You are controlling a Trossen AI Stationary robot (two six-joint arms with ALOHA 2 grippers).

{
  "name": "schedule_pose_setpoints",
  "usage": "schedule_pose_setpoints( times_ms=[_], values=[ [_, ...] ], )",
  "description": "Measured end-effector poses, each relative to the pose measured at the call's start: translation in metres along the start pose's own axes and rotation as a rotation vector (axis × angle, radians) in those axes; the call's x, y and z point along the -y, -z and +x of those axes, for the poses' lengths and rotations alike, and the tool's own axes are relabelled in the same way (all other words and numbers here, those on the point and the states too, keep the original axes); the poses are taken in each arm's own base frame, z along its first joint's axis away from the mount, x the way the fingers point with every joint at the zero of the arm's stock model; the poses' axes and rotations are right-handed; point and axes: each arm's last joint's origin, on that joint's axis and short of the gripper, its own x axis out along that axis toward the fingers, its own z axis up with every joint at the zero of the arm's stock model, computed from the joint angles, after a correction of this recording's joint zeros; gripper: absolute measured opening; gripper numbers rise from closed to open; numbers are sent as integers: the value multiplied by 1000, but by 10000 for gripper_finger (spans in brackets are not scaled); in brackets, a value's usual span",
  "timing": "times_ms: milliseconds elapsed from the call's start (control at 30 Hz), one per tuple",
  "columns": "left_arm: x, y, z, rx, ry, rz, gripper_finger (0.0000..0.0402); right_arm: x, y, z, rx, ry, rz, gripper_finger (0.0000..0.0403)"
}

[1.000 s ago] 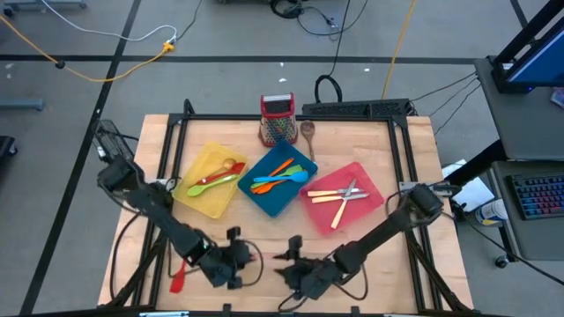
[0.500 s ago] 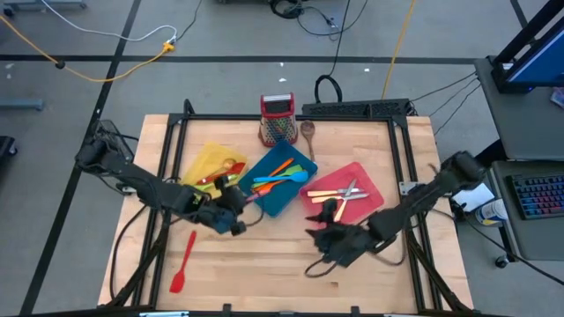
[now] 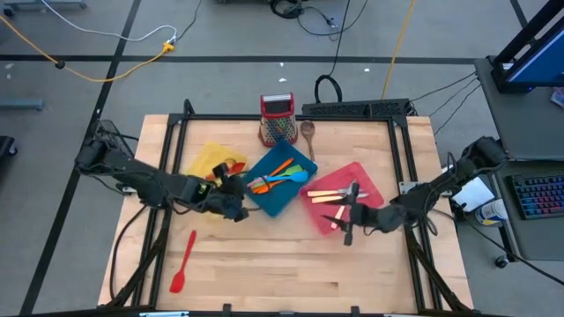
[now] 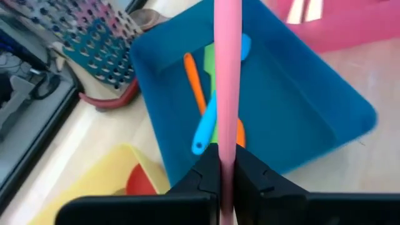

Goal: Pick & Place Kitchen Items
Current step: Put the pink spatula into the blue bin

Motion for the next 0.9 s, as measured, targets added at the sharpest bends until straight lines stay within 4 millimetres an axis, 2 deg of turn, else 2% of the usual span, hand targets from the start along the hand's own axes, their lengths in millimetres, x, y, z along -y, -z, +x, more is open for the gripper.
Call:
schedule_pose_setpoints(
  times_ms=[200, 400, 500, 600, 700, 900],
  values=[
    [-9, -13, 9, 60, 1, 10, 15, 14, 22, -12, 82, 10, 55, 171],
    [-31, -42, 28, 192, 218, 26, 13, 32, 28, -11, 128, 90, -2, 171],
    [-43, -57, 43, 294, 252, -11, 13, 40, 29, -6, 117, 137, -31, 171],
    [-51, -63, 66, 336, 316, -31, 14, 47, 31, -2, 99, 180, -40, 171],
    [-56, -57, 95, 282, 373, -50, 14, 53, 32, 1, 91, 189, -41, 171],
    [-70, -35, 143, 109, 410, -176, 15, 58, 36, 8, 72, 33, -75, 171]
  ],
)
